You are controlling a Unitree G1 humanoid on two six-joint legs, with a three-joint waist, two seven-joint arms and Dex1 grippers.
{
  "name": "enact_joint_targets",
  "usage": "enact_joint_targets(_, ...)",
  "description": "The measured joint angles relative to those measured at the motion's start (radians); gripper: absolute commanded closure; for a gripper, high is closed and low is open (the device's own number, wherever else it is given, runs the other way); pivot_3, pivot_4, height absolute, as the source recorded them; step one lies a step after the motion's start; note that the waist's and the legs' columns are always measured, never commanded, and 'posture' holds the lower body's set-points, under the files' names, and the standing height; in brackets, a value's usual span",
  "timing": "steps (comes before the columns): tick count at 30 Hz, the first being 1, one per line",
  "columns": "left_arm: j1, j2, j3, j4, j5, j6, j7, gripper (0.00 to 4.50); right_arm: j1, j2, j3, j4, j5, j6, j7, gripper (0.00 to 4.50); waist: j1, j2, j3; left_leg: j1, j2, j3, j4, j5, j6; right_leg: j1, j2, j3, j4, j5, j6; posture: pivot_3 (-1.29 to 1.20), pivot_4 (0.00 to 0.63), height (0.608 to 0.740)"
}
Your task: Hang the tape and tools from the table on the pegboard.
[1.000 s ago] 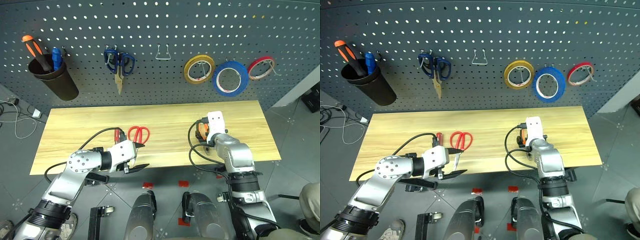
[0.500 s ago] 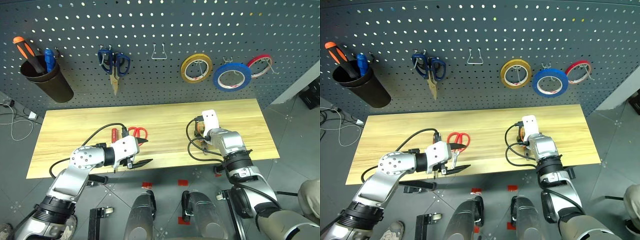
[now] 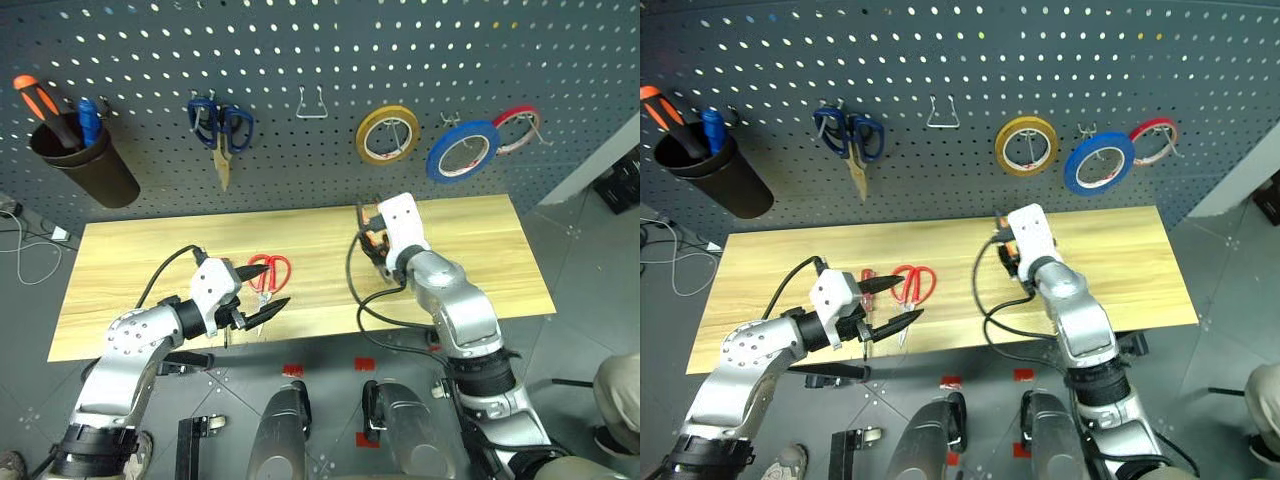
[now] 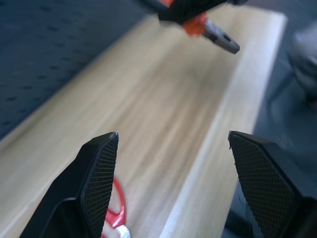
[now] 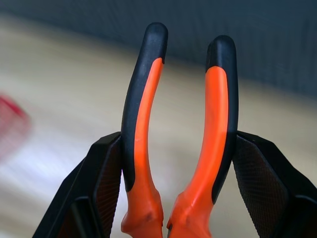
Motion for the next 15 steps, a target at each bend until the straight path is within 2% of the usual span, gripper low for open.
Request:
enact_joint_targets(3,0.010,-0.019,0.061,-0.068,-0.066,0.096,0.077,0.75,-0.089,0.029,0.053,-0.022,-0.032,-0.134,-0.024,1.49,0.007,0.000,0.000,0.000,-0.001,-0.001,0.001,0.000,-0.001,0.001,0.000,0.000,0.000,-0.001,0.004,0.06,0.267,0.740)
enact_joint_targets(6,-0.010,-0.028,0.115,-0.127,-0.127,0.208,0.160,0.75,-0.234,0.070,0.032,0.058,-0.036,-0.300,-0.064,1.49,0.021,-0.001,-0.001,0.000,-0.001,-0.002,0.002,0.001,-0.001,0.001,0.000,-0.001,0.000,0.000,0.004,0.08,0.266,0.740)
enact_joint_targets(8,-0.048,-0.025,0.134,-0.153,-0.152,0.271,0.205,0.75,-0.334,0.080,0.016,0.130,-0.042,-0.407,-0.086,1.49,0.033,-0.002,-0.001,0.000,-0.001,-0.003,0.002,0.001,-0.002,0.002,0.000,-0.003,0.000,0.002,0.000,0.09,0.266,0.740)
enact_joint_targets(15,-0.225,-0.021,0.136,-0.159,-0.157,0.395,0.312,0.75,-0.593,0.057,-0.050,0.509,-0.072,-0.719,-0.167,1.49,0.054,-0.002,-0.001,0.000,-0.002,-0.004,0.002,0.002,-0.003,0.004,0.000,-0.004,-0.001,0.002,-0.001,0.11,0.272,0.740)
